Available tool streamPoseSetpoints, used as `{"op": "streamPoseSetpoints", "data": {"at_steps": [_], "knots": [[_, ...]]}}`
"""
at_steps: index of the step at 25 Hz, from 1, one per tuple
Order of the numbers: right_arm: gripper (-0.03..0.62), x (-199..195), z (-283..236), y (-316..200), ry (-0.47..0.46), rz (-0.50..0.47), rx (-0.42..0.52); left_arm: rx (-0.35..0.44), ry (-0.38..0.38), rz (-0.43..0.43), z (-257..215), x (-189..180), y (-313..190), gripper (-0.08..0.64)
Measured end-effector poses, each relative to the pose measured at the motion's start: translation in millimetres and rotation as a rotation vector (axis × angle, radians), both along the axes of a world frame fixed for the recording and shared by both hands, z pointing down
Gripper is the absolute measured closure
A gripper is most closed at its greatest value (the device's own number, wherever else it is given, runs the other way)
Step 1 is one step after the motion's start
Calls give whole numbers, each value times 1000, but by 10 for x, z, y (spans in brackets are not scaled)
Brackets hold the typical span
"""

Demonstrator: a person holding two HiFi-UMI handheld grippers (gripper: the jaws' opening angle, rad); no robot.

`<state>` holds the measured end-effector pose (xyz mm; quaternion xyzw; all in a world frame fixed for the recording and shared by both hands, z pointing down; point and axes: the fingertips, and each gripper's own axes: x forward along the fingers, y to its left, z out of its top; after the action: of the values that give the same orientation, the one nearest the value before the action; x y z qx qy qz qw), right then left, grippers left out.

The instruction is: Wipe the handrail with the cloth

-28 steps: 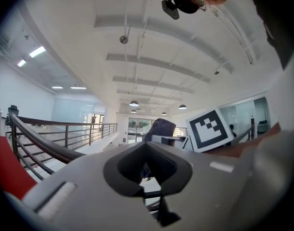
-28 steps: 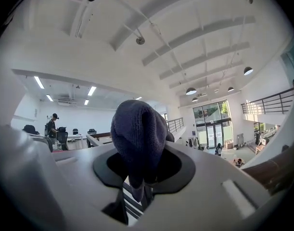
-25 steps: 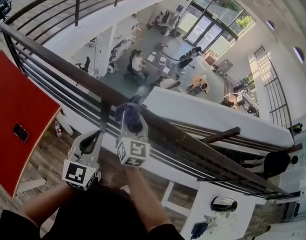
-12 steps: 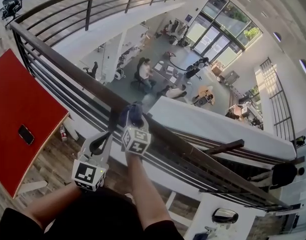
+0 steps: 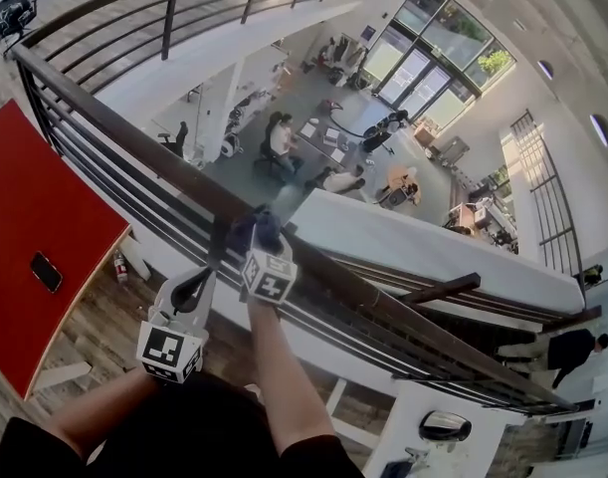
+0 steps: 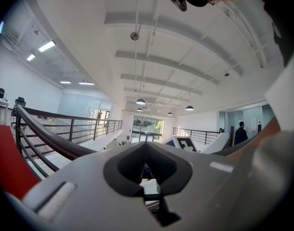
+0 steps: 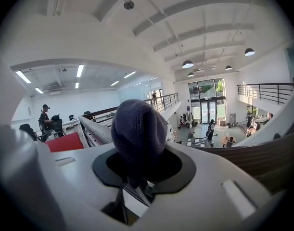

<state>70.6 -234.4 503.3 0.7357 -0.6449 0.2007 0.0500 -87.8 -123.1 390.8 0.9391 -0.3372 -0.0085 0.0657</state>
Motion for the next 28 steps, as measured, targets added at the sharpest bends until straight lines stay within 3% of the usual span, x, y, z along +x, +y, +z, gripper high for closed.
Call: {"op": "streamPoseSetpoints", "data": {"at_steps": [6,16,28], "knots": [[483,102,16,100,77,32,6,-18,-20,16,123,60,100,560],[483,226,-6,253,68,23,13,-11,-25,35,35,221,215,560],[482,508,-8,513,57,91,-9,-29,-22,71,12,455,456,560]]}}
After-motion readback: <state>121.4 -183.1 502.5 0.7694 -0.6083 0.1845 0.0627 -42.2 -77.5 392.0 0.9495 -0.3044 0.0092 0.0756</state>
